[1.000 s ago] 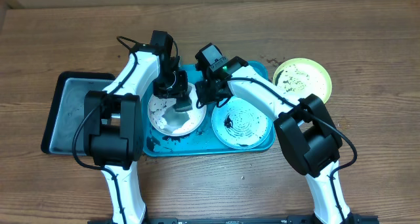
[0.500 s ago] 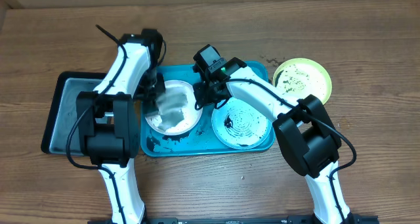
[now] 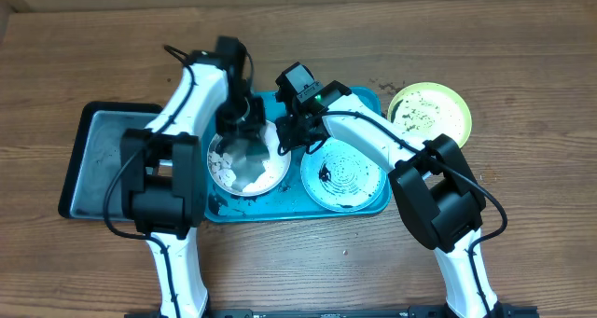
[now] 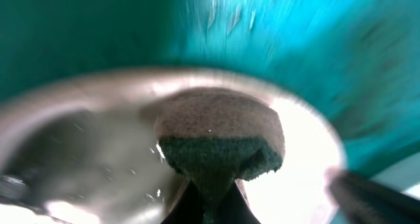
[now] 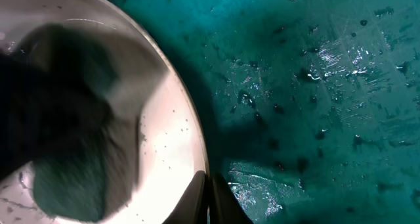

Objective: Clean dirty plates on tray and stack at the side
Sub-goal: 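Scrub the white plate with the sponge in the left gripper, then move the left gripper with the sponge back toward the basin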

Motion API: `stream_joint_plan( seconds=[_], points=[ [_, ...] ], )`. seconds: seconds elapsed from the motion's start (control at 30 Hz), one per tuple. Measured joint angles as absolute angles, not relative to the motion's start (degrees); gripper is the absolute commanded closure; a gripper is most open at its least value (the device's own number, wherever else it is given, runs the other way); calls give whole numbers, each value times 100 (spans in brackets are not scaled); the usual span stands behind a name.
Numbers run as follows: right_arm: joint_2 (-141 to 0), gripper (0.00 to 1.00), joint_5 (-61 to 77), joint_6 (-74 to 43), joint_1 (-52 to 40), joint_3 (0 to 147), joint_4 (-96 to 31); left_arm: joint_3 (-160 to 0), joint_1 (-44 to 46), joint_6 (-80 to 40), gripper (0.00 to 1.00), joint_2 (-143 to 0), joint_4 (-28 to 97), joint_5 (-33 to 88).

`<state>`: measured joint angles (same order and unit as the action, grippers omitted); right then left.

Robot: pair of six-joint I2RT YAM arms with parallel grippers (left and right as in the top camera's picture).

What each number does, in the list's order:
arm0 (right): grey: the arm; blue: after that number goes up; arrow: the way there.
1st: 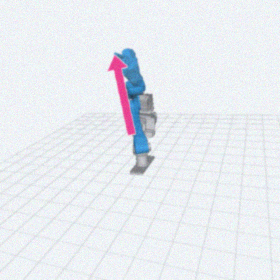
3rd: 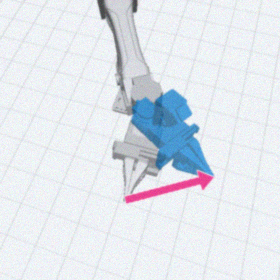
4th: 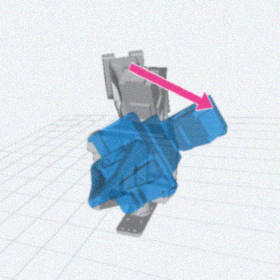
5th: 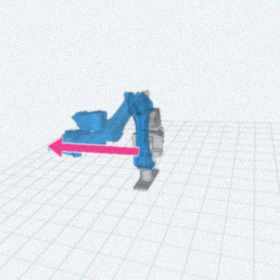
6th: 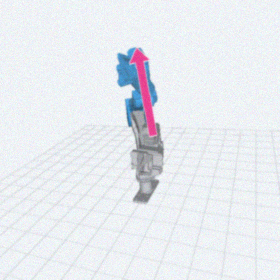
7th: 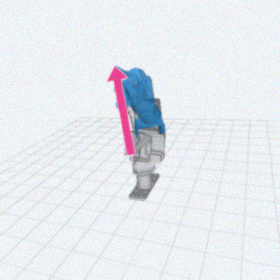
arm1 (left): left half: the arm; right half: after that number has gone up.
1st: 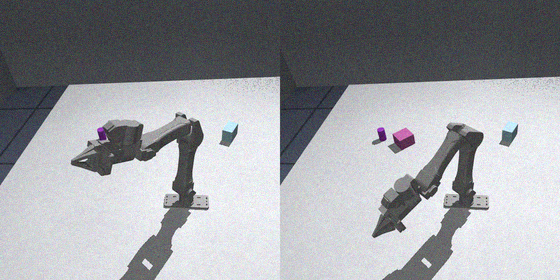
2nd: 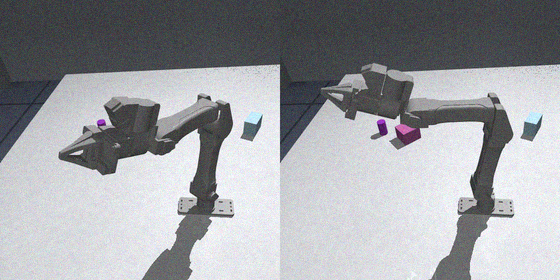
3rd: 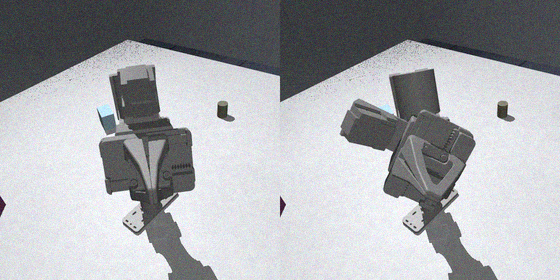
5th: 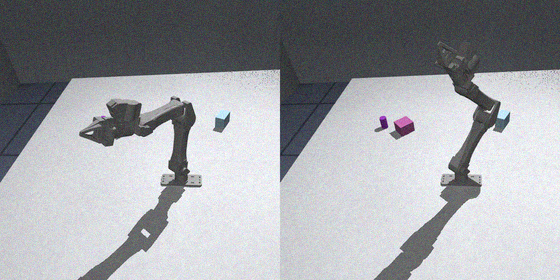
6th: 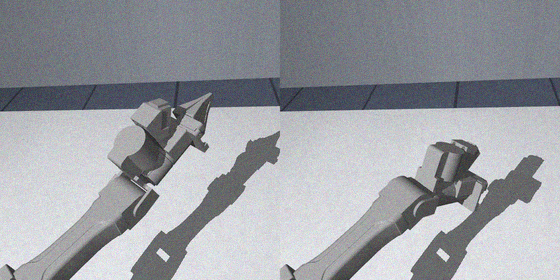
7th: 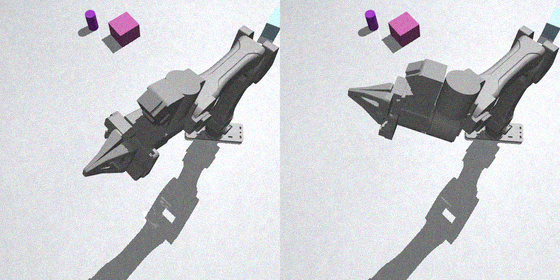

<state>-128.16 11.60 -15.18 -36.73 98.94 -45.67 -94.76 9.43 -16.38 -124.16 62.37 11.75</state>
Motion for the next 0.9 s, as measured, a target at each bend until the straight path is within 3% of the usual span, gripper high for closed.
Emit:
stream_joint_plan(
  seconds=[0.5, 0.7, 0.9],
  points=[
    [-12816, 96, 1194, -1496, -3680, 9894, -4552, -9262, 926, -2808, 96, -12416, 7524, -1743],
    [-12816, 96, 1192, -1498, -3680, 9896, -4574, -9585, 923, -3448, 96, -12403, 7894, -2290],
    [-12814, 96, 1144, -1500, -3675, 9974, -4829, -9692, 764, -3583, 96, -11668, 7557, -1927]
  ],
)
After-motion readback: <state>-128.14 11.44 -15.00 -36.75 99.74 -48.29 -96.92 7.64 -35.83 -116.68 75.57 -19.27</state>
